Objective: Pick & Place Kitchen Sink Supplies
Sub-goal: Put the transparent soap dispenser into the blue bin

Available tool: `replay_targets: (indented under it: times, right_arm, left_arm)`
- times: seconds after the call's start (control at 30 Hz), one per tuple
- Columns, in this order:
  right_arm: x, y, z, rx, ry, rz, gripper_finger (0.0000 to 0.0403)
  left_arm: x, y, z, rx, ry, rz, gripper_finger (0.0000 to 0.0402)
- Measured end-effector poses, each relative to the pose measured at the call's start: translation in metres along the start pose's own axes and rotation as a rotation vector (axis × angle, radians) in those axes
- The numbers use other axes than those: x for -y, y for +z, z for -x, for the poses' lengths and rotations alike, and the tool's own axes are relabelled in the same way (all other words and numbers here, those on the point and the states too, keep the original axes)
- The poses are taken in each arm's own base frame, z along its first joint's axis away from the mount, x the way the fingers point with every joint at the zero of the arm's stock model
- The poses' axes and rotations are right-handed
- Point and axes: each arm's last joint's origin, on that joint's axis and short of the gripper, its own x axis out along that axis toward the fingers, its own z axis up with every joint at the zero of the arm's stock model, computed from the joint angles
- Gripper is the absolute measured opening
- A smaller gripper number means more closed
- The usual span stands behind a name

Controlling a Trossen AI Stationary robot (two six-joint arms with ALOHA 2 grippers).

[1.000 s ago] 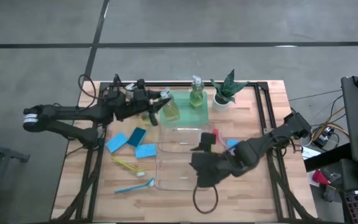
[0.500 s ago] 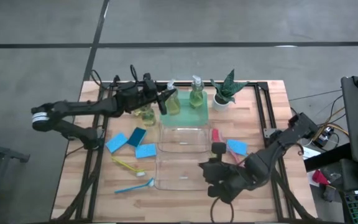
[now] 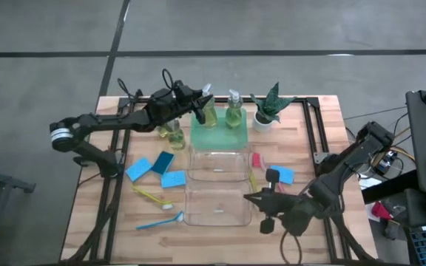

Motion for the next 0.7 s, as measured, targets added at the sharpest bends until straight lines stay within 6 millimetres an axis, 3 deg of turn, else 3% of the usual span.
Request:
replay_targets:
  times: [0.3,0.7]
  right_arm:
    - [0.031,-0.032,0.016,0.133,0.050,-0.068,0.0008]
    - [0.068,-0.047,0.042,0.268,0.074,-0.074,0.0008]
  left_arm:
    - [-0.009,-0.020,-0.025,-0.035,0.037,-0.048,0.0104]
    - [-0.016,-0.026,-0.038,-0.023,-0.023,-0.047,0.0104]
